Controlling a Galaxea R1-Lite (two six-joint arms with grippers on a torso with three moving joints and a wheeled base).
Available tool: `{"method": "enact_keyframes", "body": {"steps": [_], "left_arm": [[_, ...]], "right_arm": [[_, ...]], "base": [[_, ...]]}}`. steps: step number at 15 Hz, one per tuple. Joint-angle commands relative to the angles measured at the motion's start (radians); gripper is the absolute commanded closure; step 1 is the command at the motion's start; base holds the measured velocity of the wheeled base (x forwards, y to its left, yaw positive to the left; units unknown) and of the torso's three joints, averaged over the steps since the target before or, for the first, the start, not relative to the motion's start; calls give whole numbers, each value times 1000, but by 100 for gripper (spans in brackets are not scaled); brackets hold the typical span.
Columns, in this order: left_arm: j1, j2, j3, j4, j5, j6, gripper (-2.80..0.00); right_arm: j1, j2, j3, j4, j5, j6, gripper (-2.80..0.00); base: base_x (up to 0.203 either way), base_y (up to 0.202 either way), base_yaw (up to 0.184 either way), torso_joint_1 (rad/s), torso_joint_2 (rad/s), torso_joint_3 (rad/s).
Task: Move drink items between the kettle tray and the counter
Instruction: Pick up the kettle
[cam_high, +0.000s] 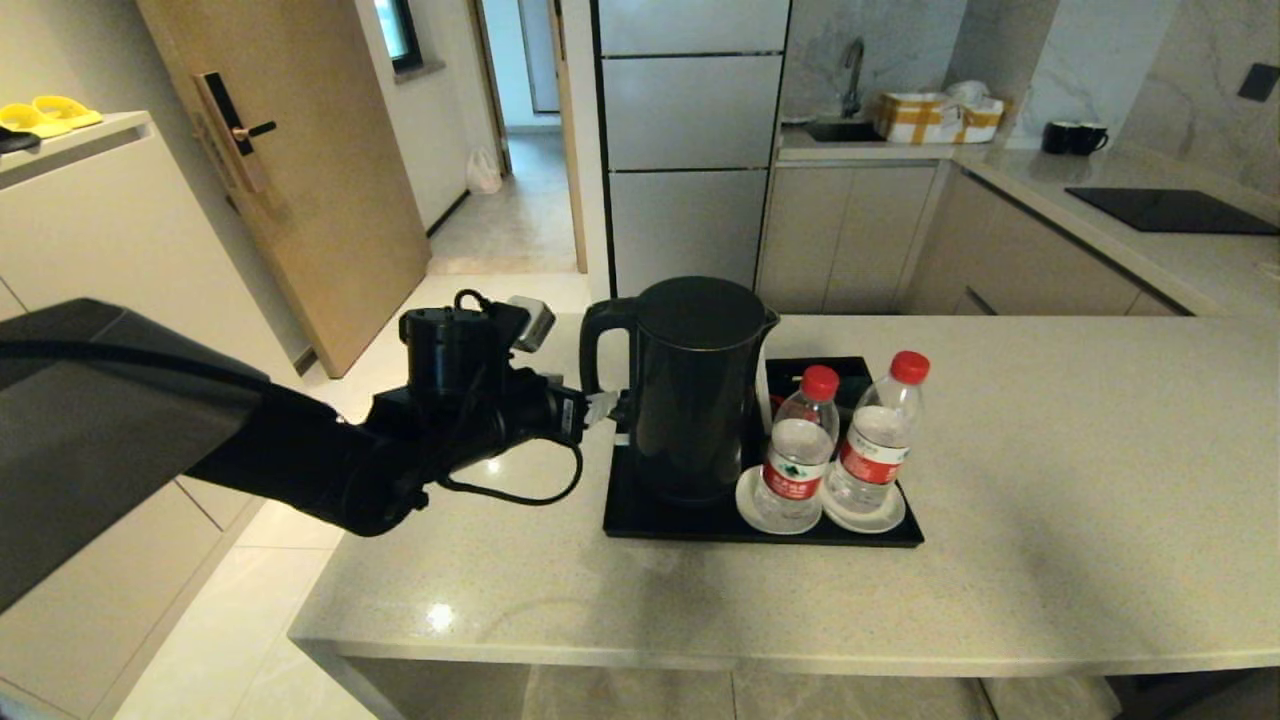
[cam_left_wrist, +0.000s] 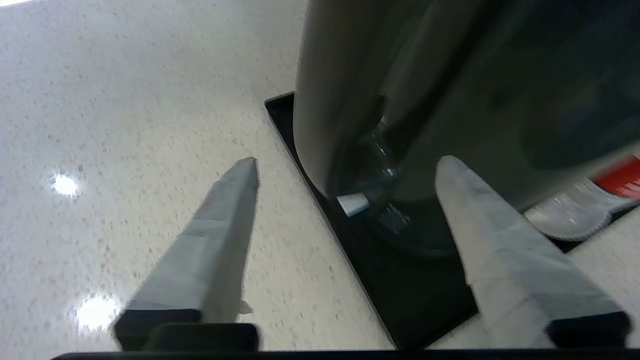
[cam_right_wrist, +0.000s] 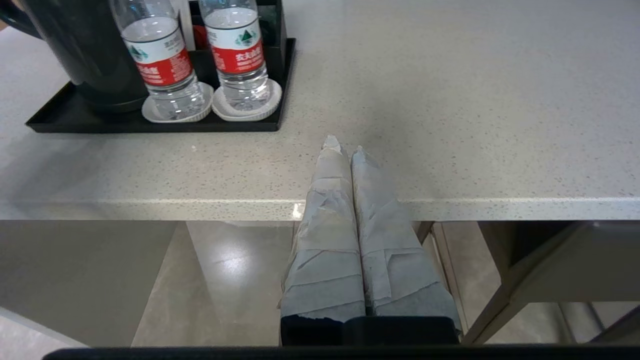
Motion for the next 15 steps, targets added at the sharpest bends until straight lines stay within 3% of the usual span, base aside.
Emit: {"method": "enact_keyframes", "body": {"steps": [1,7,10,13,15], "left_arm": [[1,67,-63,-23,16,0,-280],[0,223,-255,-73,116,19,-280],[-1,240,-272,-74,126,25,-280],[-1,310,-322,-135,194,102,-280],[-11,308,-327,-143,217,103,-280]], "right_arm": [[-1,-2,1,0,0,0,0],[0,-2,0,0,0,0,0],[1,-2,0,0,0,0,0],[-1,-2,-1,0,0,0,0],[1,-2,1,0,0,0,0]], "base": [[0,0,0,0,0,0],[0,0,0,0,0,0],[0,0,0,0,0,0],[0,0,0,0,0,0],[0,0,0,0,0,0]]}}
